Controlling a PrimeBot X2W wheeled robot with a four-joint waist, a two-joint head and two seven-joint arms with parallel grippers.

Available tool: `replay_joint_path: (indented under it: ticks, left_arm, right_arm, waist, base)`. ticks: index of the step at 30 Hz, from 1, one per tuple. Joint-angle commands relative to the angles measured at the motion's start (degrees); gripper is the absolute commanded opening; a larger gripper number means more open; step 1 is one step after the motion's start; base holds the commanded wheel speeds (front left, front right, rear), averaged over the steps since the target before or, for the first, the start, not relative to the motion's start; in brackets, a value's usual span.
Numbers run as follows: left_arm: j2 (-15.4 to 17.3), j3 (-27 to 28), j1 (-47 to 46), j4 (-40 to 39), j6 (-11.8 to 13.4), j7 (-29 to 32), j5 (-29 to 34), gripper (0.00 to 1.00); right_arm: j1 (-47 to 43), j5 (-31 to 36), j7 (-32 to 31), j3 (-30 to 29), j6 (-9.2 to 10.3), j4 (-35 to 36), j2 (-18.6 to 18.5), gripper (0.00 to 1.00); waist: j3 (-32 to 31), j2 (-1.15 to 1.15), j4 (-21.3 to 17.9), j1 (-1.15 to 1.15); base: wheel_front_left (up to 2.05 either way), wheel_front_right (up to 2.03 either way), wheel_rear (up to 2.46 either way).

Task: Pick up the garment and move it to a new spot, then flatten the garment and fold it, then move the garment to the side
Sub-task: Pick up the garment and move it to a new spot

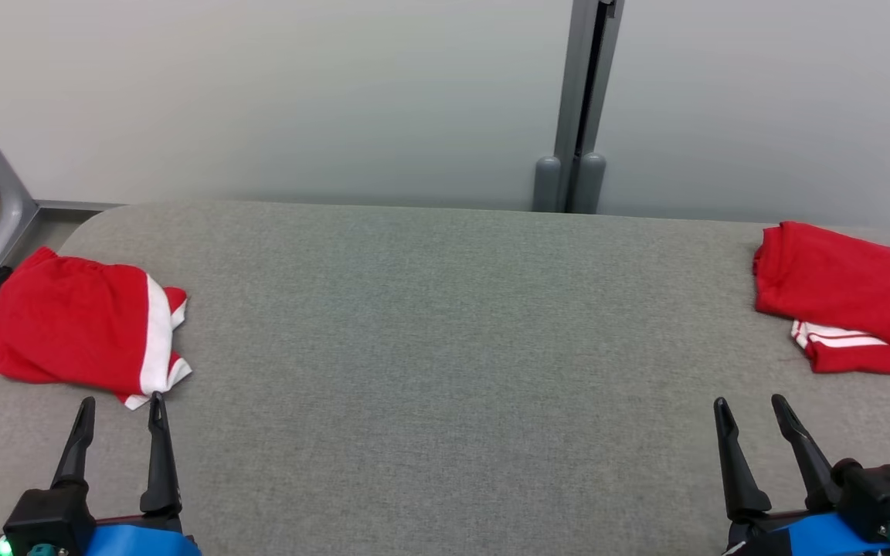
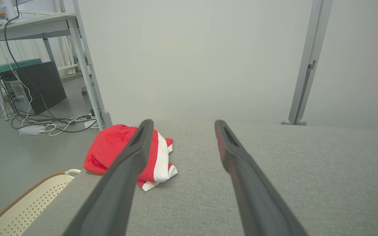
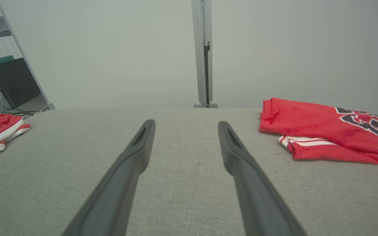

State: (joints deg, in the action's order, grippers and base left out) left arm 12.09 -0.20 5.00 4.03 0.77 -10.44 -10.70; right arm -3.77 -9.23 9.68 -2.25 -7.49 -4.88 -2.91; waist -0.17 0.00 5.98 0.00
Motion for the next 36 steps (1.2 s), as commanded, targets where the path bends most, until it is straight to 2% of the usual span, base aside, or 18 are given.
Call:
replay_joint_path:
  ticks: [1, 22, 30, 36]
  left_arm:
    - [0.27, 0.26, -0.18, -0.25, 0.33, 0.19, -0.45, 1.0]
    - [1.39, 0.99, 0.74, -1.91, 1.95, 0.39, -1.4, 1.0]
    - [1.56, 1.33, 1.47, -2.19, 2.47, 0.32, -1.84, 1.0]
    - [1.67, 1.46, 1.32, -2.18, 2.76, 0.14, -2.28, 1.0]
  right_arm:
    - [-0.02, -0.33, 0.46, -0.01, -0.01, -0.3, 0.01, 1.0]
    - [1.42, 0.33, 0.79, -0.69, -0.01, -0.79, -0.02, 1.0]
    - [1.55, 0.22, 0.92, -0.47, -0.01, -1.29, -0.03, 1.0]
    - [1.79, 0.18, 0.66, 0.26, -0.01, -1.32, -0.03, 1.0]
  waist:
    - [0.46, 0.0, 1.34, 0.0]
    - [2.24, 0.0, 15.49, 0.0]
    - [2.12, 0.0, 16.87, 0.0]
    - [2.41, 0.0, 16.27, 0.0]
  base:
    - [0.0, 0.0, 0.0]
    - [0.0, 0.0, 0.0]
    - [0.0, 0.0, 0.0]
    - [0.0, 0.0, 0.0]
